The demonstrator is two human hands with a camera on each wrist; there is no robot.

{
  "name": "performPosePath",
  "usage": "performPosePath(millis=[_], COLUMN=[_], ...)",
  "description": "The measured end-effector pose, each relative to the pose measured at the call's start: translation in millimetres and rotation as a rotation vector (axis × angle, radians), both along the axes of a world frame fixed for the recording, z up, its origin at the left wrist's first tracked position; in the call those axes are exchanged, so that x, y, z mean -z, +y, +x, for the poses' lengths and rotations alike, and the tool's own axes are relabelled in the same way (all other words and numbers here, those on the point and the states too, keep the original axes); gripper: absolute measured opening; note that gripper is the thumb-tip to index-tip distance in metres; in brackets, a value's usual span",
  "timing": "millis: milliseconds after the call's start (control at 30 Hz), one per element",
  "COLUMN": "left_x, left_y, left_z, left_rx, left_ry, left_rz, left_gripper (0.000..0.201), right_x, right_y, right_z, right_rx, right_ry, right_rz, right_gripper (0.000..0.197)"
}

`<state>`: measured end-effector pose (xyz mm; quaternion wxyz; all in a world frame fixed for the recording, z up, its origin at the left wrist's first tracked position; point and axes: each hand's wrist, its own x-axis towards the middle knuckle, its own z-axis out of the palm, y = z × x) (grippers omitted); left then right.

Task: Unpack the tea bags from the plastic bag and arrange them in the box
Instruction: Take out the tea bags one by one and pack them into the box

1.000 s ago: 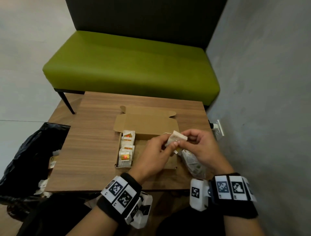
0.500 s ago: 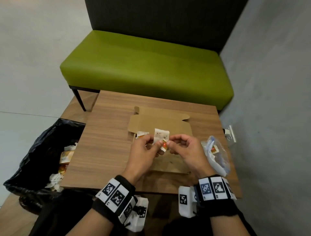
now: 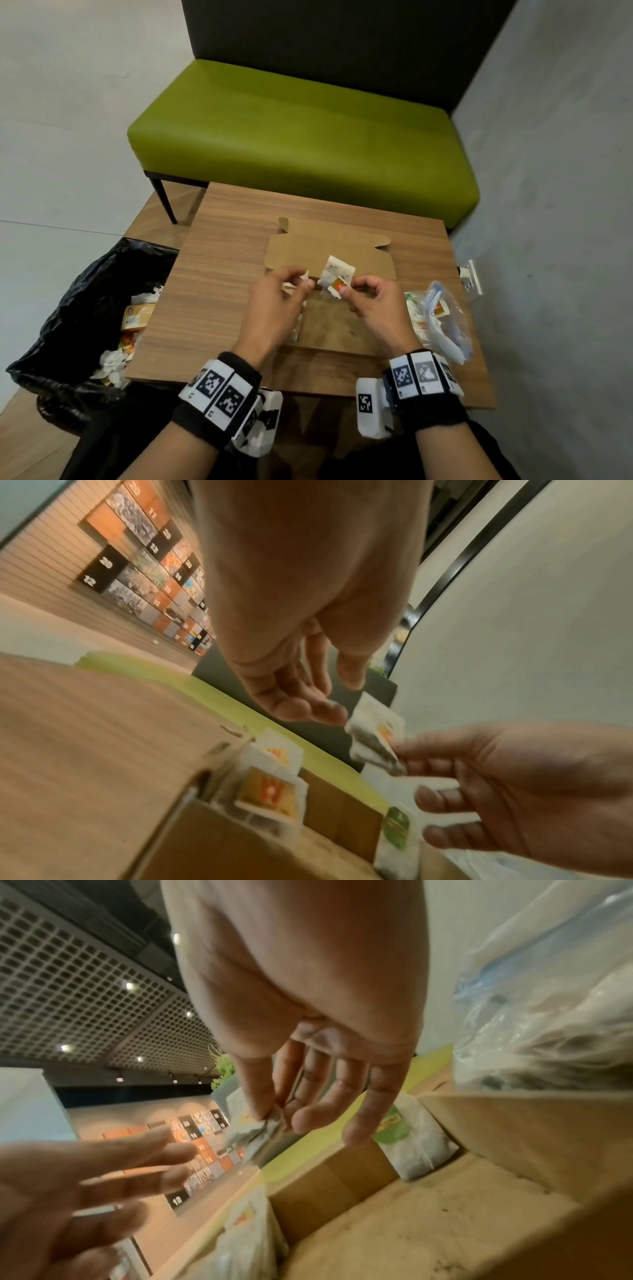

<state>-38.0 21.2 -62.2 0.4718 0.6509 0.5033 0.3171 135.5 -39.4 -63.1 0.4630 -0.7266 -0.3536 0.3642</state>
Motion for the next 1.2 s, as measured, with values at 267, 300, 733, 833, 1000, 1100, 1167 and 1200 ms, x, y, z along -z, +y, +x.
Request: performPosePath(millis=[267, 300, 733, 833, 1000, 1100, 1167, 1200], left_x=[15, 17, 18, 17, 9, -1, -11, -16], left_y=[11, 10, 6, 6, 3, -4, -11, -17], left_z=[-34, -36, -35, -36, -35, -29, -20, -12], left_rx=[-0.066, -0.044, 0.048, 0.044, 0.019, -0.009, -0.012, 0.012], left_ry=[0.5, 0.511, 0.537, 0.542, 0.548, 0.558, 0.539, 0.519], left_rz=[0.002, -0.011, 0.072, 0.074, 0.079, 0.107, 0.143, 0.17], left_gripper=[0.04, 0.038, 0.02, 0.02, 0.019, 0.018, 0.021, 0.023], right_x=[40, 43, 50, 48, 23, -8, -31, -42], right_y=[29, 31, 40, 38, 26, 10, -6, -15], right_z=[-3, -4, -24, -27, -24, -17, -3, 7], right_rx=[-0.007, -0.016, 0.096, 0.095, 0.094, 0.103, 0.134, 0.173], right_ry=[-0.174, -0.173, -0.376, -0.398, -0.272, -0.169, -0.139, -0.166], right_rz=[-0.221, -0.242, -0.334, -0.347, -0.34, -0.281, -0.202, -0.151], right_gripper=[0.011, 0.011, 0.027, 0.029, 0.023, 0.022, 0.017, 0.014])
